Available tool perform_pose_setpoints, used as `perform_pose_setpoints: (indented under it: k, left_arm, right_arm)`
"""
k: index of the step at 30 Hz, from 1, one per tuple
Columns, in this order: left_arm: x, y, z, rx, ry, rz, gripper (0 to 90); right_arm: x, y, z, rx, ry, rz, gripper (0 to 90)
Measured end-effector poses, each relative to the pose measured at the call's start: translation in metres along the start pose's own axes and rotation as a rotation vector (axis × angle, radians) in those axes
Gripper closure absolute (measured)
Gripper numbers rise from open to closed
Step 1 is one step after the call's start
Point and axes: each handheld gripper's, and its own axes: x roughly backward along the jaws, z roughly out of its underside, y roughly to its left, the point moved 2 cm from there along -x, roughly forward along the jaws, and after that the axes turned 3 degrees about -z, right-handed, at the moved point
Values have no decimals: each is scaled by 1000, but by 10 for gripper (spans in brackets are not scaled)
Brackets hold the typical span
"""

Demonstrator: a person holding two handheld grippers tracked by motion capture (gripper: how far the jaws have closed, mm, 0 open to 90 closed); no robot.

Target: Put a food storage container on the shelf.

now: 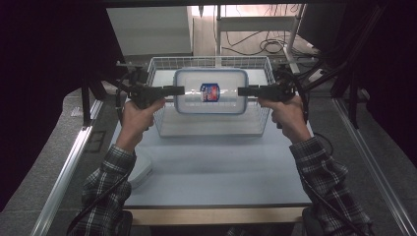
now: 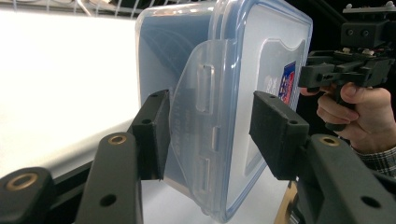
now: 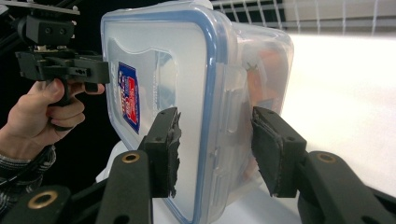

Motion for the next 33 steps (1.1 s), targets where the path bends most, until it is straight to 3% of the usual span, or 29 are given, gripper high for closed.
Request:
perform_pose_setpoints:
  k: [10, 18, 26, 28, 30, 33]
  left_arm:
    - [-15, 24, -38, 16, -9, 6, 492]
    - [-35, 44, -41, 66, -4, 8, 489]
    - [-39, 46, -39, 50, -49, 0, 477]
    - [-39, 45, -38, 44, -46, -10, 475]
    - [-41, 44, -39, 27, -23, -47, 458]
    - [-45, 47, -38, 57, -20, -45, 412]
  right_arm:
    - [-12, -18, -38, -23, -10, 25, 525]
    - [-25, -41, -44, -74, -1, 58, 512]
    - [-28, -44, -43, -84, -44, 91, 492]
    - [-29, -44, -42, -79, -51, 103, 490]
    - [-31, -43, -41, -56, -29, 138, 523]
    - [-37, -41, -38, -21, 2, 193, 480]
